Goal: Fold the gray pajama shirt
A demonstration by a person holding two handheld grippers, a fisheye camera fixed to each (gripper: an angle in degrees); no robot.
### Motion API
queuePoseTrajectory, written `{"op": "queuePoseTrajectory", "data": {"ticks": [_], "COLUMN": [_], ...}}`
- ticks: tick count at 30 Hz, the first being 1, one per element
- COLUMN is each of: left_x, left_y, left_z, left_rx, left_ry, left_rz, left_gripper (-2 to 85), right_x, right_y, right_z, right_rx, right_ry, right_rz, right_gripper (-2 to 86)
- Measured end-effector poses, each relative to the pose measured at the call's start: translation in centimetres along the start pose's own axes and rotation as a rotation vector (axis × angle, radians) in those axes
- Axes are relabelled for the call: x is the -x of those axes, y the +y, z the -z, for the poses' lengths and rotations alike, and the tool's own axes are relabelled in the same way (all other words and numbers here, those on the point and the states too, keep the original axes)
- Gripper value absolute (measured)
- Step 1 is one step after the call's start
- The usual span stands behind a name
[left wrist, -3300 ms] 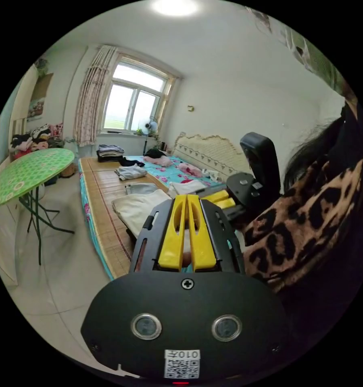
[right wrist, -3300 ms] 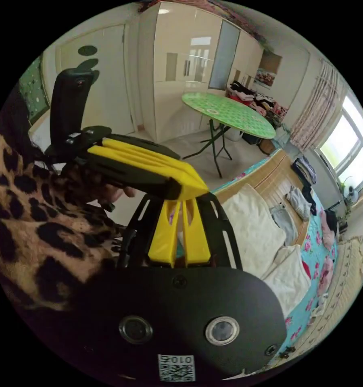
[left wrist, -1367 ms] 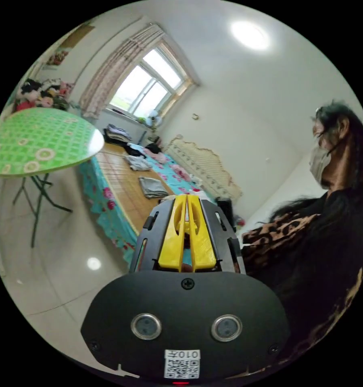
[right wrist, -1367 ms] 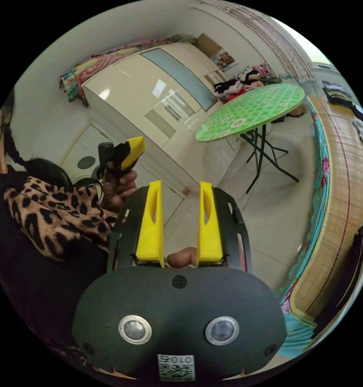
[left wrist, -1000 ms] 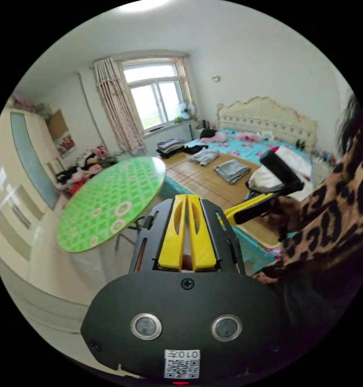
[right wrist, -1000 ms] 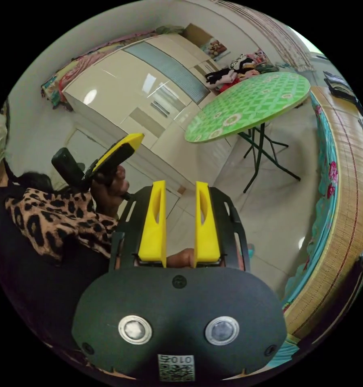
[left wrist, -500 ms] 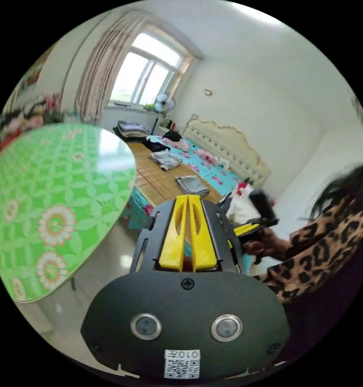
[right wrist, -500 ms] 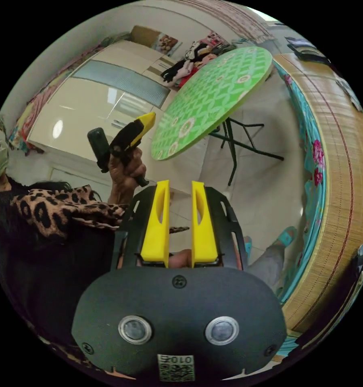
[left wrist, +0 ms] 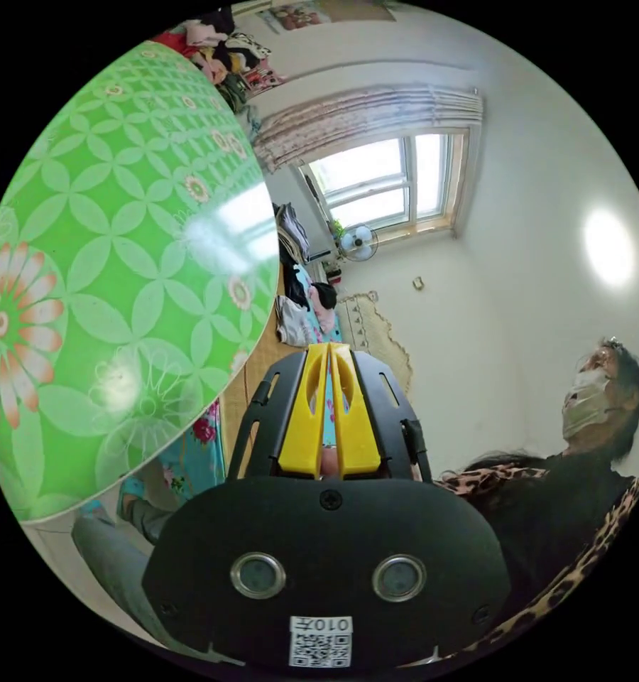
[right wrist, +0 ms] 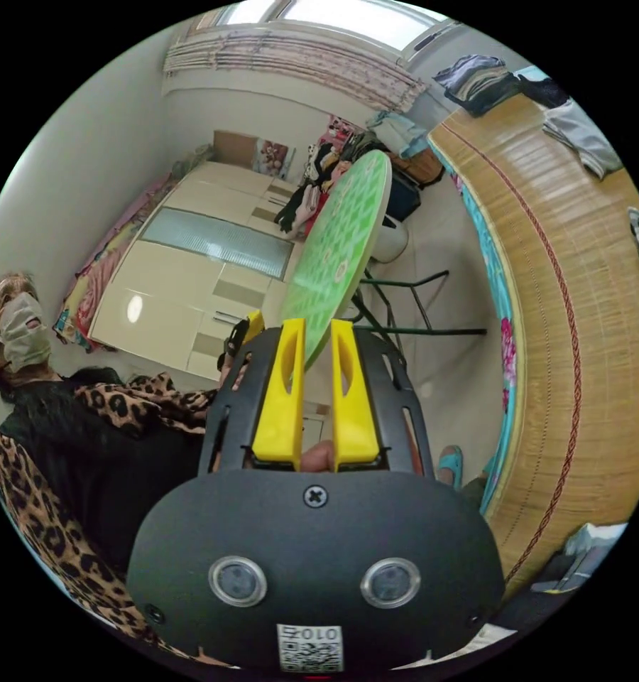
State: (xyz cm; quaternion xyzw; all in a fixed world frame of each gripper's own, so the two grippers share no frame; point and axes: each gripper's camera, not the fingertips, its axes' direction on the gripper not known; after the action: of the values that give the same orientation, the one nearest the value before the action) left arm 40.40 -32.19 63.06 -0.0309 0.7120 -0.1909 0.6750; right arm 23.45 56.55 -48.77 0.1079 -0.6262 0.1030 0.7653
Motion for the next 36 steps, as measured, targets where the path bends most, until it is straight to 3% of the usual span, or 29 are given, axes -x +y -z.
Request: {"op": "queuePoseTrajectory", "data": {"ticks": [11, 17, 23, 28, 36], "left_x": [5.1, 5.7, 4.5, 0.9, -4.8], "left_y": [-12.0, -15.6, -17.8, -18.7, -21.7], "left_z": [-1.9, -2.6, -4.7, -6.7, -9.1], "left_rx": [-0.037, -0.076, -0.086, -0.202, -0.3], "left_ry": [0.033, 0.046, -0.066, -0.15, -0.17], "left_rz": [0.085, 0.084, 0.074, 0.119, -0.058], "left_gripper": [-0.1, -0.1, -0.1, -0.1, -0.1], "right_x": [-14.6, -21.9, -32.6, -44.4, -56.6], "right_y": [-0.2, -4.2, -7.9, -12.1, -15.4], "right_z": [-9.7, -17.2, -26.5, -33.0, -34.5], "right_rx": [-0.085, 0.044, 0.254, 0.26, 0.23], "right_ry": [-0.122, -0.18, -0.232, -0.446, -0.313], "right_rz": [-0.111, -0.104, -0.056, -0.113, -0.106], "right_gripper": [6.3, 5.3, 5.4, 4.5, 5.1]}}
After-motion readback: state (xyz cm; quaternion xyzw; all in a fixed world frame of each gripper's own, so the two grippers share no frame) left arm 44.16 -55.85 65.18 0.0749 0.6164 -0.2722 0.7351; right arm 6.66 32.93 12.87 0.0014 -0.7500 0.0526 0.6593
